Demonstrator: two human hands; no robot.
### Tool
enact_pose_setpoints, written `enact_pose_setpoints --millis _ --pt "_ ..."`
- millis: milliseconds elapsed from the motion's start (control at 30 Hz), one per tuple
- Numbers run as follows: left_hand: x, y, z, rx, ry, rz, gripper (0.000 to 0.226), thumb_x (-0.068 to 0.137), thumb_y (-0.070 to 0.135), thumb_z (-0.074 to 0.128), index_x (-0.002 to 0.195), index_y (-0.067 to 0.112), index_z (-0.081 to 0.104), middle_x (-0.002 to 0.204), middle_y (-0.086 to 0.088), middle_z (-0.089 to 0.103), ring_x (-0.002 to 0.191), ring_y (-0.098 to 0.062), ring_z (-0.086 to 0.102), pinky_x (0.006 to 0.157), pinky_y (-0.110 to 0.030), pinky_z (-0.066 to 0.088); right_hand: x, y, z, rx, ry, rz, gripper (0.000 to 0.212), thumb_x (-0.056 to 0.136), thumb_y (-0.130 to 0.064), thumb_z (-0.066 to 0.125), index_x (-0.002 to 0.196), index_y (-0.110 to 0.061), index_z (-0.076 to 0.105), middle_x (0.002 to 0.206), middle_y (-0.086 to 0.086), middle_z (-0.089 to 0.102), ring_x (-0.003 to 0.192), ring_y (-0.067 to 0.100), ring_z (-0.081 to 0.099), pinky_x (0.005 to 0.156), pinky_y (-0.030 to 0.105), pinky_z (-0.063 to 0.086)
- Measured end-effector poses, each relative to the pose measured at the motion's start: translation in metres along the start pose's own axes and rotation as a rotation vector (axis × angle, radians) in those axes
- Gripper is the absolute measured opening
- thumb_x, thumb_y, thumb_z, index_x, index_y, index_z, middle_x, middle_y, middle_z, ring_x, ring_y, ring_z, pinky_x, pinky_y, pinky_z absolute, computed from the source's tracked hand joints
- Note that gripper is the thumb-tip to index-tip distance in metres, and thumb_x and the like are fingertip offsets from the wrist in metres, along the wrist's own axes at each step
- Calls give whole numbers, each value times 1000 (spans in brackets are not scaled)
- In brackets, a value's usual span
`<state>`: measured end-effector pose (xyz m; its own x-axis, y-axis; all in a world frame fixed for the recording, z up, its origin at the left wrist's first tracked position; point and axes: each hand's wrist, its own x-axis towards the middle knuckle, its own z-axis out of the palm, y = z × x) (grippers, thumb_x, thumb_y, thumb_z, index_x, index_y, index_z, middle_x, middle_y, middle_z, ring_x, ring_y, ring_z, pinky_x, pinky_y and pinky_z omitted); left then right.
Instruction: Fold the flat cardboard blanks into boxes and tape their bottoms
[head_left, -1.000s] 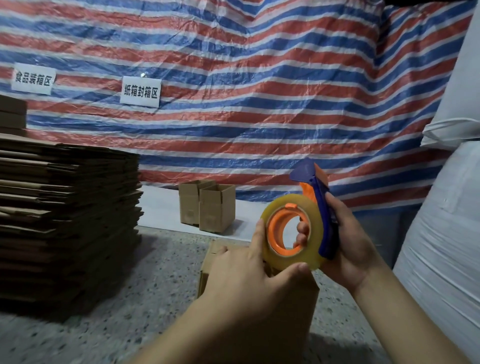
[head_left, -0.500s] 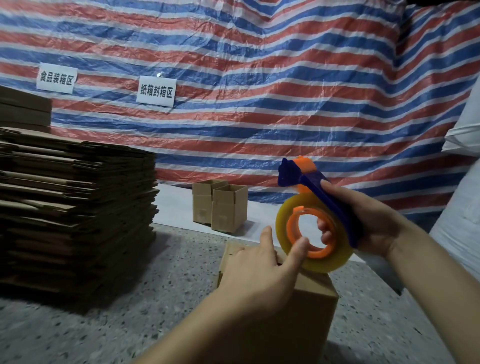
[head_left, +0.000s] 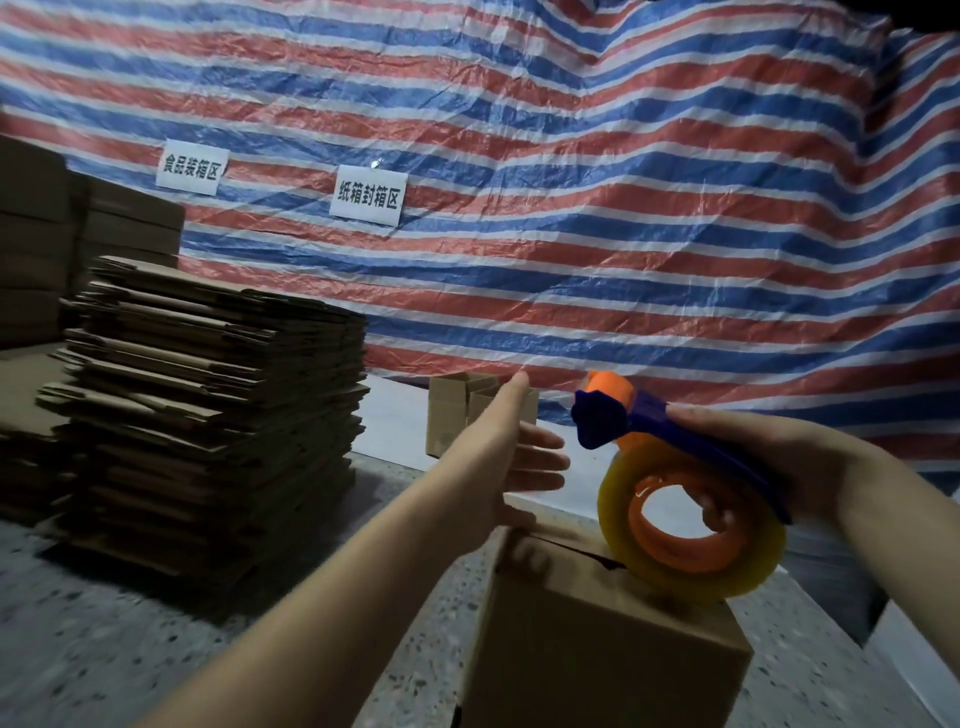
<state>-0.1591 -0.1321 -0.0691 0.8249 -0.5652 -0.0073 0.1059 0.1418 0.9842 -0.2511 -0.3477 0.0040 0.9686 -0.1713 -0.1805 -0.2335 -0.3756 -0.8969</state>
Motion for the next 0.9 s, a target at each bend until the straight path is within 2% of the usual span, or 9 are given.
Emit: enact_pose_setpoints --millis 100,233,333,400,533,633,733,900 --pt "4 12 -4 95 -59 8 66 92 71 40 104 13 68 100 -5 76 98 -22 70 97 -50 47 1 -2 1 -17 -2 10 61 70 -45 74 117 -8 64 76 21 67 57 26 65 49 33 55" --pt "8 16 -2 104 -87 -13 44 97 53 49 98 14 67 90 -2 77 77 -15 72 87 -42 51 2 -2 0 -34 -3 2 58 71 -45 74 115 -8 66 80 22 67 58 28 64 50 34 56" --pt "11 17 2 114 -70 -10 33 95 46 56 90 16 69 84 1 77 75 -13 72 81 -39 54 1 -3 0 -38 -23 -1 48 73 -47 81 103 -11 74 78 21 68 58 28 65 49 34 56" --pt "11 17 4 108 -53 12 24 94 39 60 91 17 70 81 2 77 75 -12 73 75 -37 54 1 -3 0 -42 -31 -1 48 65 -49 84 96 -13 78 80 22 69 59 28 66 51 35 57" --pt "12 7 13 -12 96 118 12 96 24 61 100 17 70 84 0 77 79 -13 72 67 -30 54 1 -5 -1 -28 -49 -3 53 65 -46 85 103 -11 74 83 22 68 61 28 67 52 35 58" --pt "10 -14 31 -155 206 103 13 98 21 56 100 16 67 89 -1 75 79 -11 71 72 -34 53 1 -9 1 -66 -55 11 56 73 -46 82 111 -8 68 80 20 69 58 26 67 51 34 57" --pt "7 -30 41 -200 318 132 23 99 21 51 81 15 65 73 3 69 80 -12 67 75 -34 47 5 -15 2 -125 -64 24 63 71 -48 74 115 -4 63 76 19 69 57 24 67 51 32 57" --pt "4 -31 41 -225 378 129 25 98 20 51 78 12 65 65 1 65 81 -16 61 90 -45 50 5 -27 0 -246 -80 93 59 67 -49 82 107 -9 68 80 17 73 61 23 69 53 31 57"
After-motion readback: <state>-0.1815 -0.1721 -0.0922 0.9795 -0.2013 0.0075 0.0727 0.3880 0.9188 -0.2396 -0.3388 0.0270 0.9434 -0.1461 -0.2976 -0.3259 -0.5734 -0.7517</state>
